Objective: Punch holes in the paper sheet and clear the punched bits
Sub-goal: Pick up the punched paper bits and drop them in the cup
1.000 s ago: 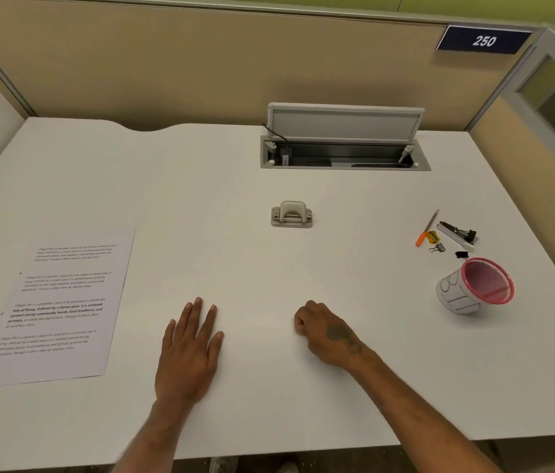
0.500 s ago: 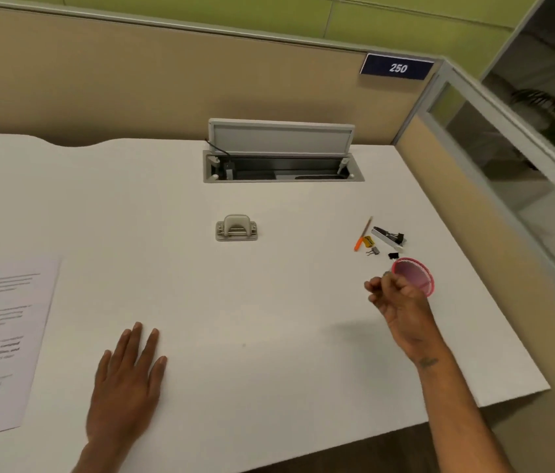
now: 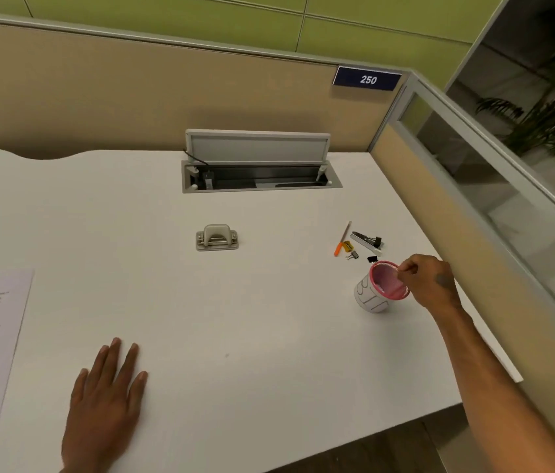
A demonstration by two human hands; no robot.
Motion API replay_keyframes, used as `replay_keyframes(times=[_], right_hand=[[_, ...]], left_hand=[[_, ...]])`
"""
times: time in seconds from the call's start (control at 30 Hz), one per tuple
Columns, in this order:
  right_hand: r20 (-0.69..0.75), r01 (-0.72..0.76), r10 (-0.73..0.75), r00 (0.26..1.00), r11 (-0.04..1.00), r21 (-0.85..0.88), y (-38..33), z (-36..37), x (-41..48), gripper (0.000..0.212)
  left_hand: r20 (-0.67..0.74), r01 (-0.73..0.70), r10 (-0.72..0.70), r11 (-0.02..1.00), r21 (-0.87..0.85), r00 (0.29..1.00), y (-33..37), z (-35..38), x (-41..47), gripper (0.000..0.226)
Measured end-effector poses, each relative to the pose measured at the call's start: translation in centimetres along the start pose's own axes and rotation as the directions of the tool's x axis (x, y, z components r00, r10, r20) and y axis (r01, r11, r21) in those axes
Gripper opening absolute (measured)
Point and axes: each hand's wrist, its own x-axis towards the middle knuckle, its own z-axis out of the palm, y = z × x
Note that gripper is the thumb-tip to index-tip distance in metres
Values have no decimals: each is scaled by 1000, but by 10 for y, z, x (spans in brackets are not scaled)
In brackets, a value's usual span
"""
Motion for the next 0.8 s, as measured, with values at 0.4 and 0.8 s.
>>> replay_keyframes(times=[0.4, 0.8], right_hand=[[101, 171, -219, 971, 921, 349, -78, 103, -131, 5], [375, 40, -134, 917, 968, 248, -140, 198, -212, 8]], left_hand=[[32, -20, 18, 997, 74, 999, 3, -7, -3, 64], [24, -32, 30, 996, 85, 999, 3, -5, -2, 59]])
